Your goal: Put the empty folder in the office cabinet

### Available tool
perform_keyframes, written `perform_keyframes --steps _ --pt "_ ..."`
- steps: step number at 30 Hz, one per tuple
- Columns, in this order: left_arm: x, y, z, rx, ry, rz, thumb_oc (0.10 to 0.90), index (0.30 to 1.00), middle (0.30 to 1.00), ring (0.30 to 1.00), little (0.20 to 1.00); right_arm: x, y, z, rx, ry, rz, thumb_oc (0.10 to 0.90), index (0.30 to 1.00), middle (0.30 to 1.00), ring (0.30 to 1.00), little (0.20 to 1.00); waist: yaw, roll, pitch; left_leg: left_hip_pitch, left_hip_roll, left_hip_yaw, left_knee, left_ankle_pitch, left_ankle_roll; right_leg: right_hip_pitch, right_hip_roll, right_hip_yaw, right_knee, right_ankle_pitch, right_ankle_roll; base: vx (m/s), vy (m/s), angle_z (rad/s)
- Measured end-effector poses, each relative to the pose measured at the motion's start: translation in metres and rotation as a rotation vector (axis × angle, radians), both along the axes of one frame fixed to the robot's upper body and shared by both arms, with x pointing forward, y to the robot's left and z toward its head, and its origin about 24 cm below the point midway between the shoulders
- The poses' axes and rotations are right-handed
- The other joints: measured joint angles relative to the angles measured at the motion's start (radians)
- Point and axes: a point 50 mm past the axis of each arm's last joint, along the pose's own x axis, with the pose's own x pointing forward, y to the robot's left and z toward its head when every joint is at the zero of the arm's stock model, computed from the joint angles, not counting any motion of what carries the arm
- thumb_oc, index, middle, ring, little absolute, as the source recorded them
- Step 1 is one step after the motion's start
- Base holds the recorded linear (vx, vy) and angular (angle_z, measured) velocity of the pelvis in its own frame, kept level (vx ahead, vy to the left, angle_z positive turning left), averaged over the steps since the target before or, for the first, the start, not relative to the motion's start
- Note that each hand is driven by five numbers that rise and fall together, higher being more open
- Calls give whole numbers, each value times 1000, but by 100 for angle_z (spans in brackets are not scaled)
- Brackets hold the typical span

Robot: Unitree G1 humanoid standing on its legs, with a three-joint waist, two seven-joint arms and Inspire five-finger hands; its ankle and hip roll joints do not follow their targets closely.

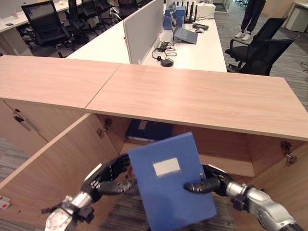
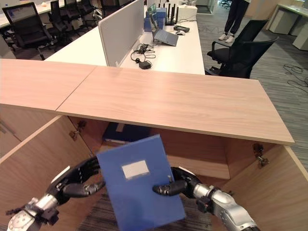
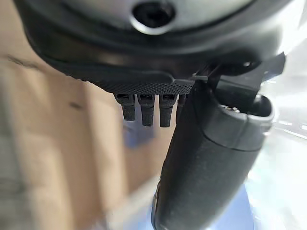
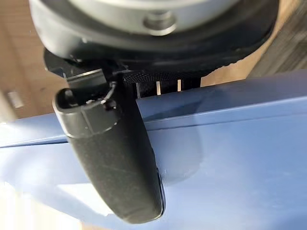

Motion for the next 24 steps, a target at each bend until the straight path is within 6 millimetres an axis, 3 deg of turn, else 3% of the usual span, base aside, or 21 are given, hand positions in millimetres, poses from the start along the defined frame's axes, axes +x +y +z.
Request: perform_keyframes --steps 4,5,6,8,14,18,22,23,24 --pt "-33 9 -33 42 175 66 800 900 900 900 900 -17 -9 -13 -24 49 -31 400 300 300 300 300 -4 0 1 -3 -1 -2 0 0 0 -2 -1 -3 0 -3 3 0 2 2" --pt "-45 8 -47 31 237 111 800 900 900 900 900 -24 -14 -27 -2 92 -123 400 300 300 300 300 -2 -2 0 -3 -1 -5 0 0 0 0 -2 -5 0 -6 5 8 1 7" --pt "-48 6 -49 43 259 101 800 900 900 900 900 -26 -14 -30 -20 103 -131 400 300 300 300 300 -1 -2 0 -6 -2 -6 0 0 1 -2 -2 -6 0 -5 5 3 6 8" --pt "-59 1 -69 9 315 155 800 900 900 900 900 -37 -17 -55 59 155 -316 400 300 300 300 300 0 0 -2 -4 -3 -11 0 -1 1 0 -3 -8 0 -8 5 11 6 10" --pt "-88 -26 -116 31 562 209 800 900 900 900 900 -79 8 -114 219 425 -778 400 300 300 300 300 -5 8 -8 -27 -6 -31 0 1 -3 -11 -7 -31 0 -8 3 7 -1 9" --pt "-93 -30 -122 58 592 245 800 900 900 900 900 -79 18 -120 309 450 -937 400 300 300 300 300 -5 17 -9 -43 -11 -52 0 11 2 -19 -12 -50 0 -8 4 4 -15 13" --pt "-94 -36 -127 85 618 234 800 900 900 900 900 -54 24 -118 449 434 -1112 400 300 300 300 300 3 26 -9 -61 -14 -55 0 19 3 -31 -16 -57 0 -4 5 -9 -18 10" --pt "-87 -40 -127 96 606 216 800 900 900 900 900 -26 16 -108 526 373 -1227 400 300 300 300 300 12 42 -2 -77 -18 -67 0 26 1 -42 -20 -62 0 1 4 -8 -31 18" --pt "-82 -42 -127 98 597 197 800 900 900 900 900 -12 6 -100 577 317 -1307 400 300 300 300 300 23 54 -1 -82 -19 -76 0 30 1 -43 -21 -69 0 1 4 -5 -36 25"
